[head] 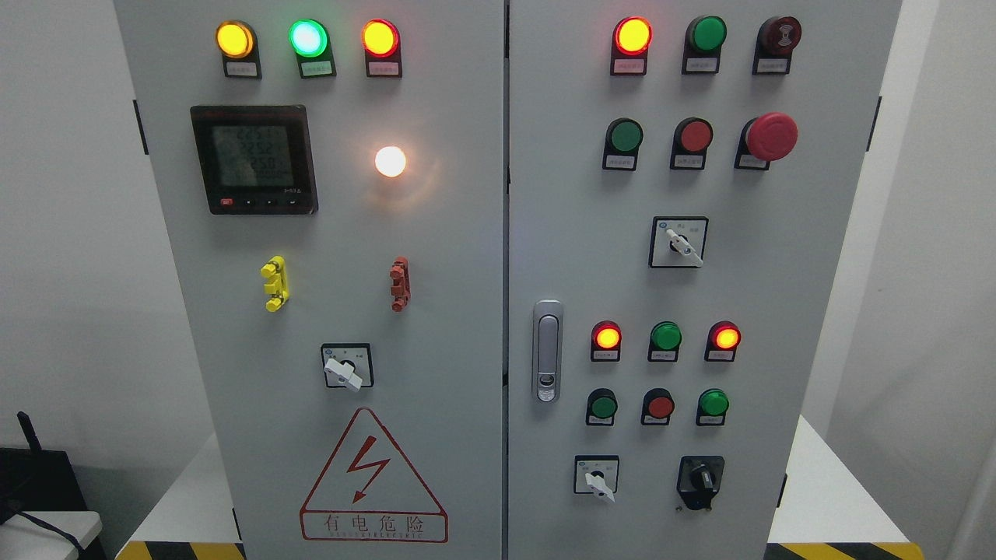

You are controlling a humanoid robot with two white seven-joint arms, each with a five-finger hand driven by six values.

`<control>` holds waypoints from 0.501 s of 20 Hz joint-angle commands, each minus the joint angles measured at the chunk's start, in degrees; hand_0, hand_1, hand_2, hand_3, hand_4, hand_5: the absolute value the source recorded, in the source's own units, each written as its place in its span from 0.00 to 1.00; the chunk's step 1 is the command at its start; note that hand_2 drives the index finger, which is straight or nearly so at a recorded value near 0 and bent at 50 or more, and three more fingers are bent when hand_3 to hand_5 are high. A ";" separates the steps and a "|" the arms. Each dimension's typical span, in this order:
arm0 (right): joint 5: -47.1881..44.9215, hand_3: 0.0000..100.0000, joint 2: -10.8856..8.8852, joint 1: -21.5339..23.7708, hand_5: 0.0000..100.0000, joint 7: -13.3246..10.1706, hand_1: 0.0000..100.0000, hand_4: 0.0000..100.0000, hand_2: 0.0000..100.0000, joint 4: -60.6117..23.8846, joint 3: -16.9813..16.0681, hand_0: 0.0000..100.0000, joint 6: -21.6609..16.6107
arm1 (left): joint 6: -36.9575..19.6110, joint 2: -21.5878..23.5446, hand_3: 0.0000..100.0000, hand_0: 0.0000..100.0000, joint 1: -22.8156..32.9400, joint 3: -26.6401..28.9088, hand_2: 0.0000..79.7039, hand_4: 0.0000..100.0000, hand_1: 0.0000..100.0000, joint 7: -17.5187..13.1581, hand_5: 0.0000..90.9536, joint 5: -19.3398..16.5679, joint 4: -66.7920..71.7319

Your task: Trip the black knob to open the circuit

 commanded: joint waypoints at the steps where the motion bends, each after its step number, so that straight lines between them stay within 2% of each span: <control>1: -0.02 0.48 -0.86 4.62 0.46 -0.98 0.37 0.50 0.09 -17.99 -3.86 0.23 -4.97 | 0.02 0.00 0.00 0.12 -0.44 0.00 0.00 0.00 0.39 0.04 0.00 -1.85 0.00; 4: -0.10 0.53 -0.42 4.97 0.53 -1.07 0.47 0.56 0.15 -23.53 -6.67 0.22 -5.15 | 0.02 0.00 0.00 0.12 -0.44 0.00 0.00 0.00 0.39 0.04 0.00 -1.85 0.00; 5: -0.19 0.57 -0.42 5.14 0.64 -1.07 0.52 0.63 0.20 -25.72 -7.12 0.22 -5.15 | 0.02 0.00 0.00 0.12 -0.44 0.00 0.00 0.00 0.39 0.04 0.00 -1.93 0.00; 10: -0.28 0.66 0.11 6.46 0.81 -1.16 0.61 0.74 0.32 -37.94 -8.79 0.23 -6.02 | 0.02 0.00 0.00 0.12 -0.44 0.00 0.00 0.00 0.39 0.04 0.00 -1.93 0.00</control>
